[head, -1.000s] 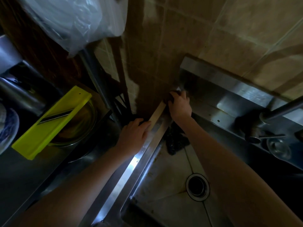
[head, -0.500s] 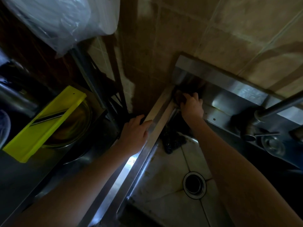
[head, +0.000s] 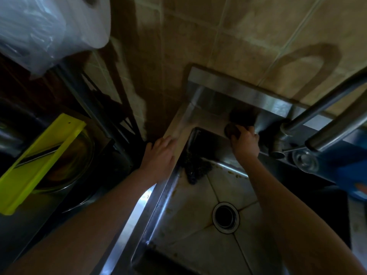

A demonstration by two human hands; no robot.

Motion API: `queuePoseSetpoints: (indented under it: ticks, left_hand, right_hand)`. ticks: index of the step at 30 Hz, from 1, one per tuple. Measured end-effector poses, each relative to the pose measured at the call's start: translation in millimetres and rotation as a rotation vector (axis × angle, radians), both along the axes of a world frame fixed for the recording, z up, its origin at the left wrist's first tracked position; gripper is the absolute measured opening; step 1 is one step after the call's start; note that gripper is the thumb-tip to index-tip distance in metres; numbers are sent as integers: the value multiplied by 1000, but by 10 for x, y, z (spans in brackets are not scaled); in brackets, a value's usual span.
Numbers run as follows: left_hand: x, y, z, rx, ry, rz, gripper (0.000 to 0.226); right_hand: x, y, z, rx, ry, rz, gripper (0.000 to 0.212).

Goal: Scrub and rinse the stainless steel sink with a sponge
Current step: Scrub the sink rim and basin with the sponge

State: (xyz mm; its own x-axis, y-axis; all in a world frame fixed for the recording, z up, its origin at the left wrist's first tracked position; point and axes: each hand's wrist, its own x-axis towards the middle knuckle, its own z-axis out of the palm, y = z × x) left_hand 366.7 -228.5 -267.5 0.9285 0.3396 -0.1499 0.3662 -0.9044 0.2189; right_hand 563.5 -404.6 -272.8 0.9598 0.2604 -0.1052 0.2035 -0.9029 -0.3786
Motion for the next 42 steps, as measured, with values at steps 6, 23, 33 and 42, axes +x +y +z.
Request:
queuePoseSetpoints:
  ticks: [6, 23, 33, 42]
  left_hand:
    - [35, 105, 5, 48, 33, -76, 56]
    - [78, 150, 126, 55, 68, -142, 19]
    - [60, 171, 55, -66, 67, -109, 46]
    - [87, 117, 16, -47, 107, -68, 46]
  right_hand:
    - [-98, 273, -31, 30, -10, 19, 42]
    - [-171, 541, -33, -10, -3, 213, 42]
    - [9, -243, -20, -91, -26, -71, 44]
    - [-385, -342, -22, -181, 2, -17, 52]
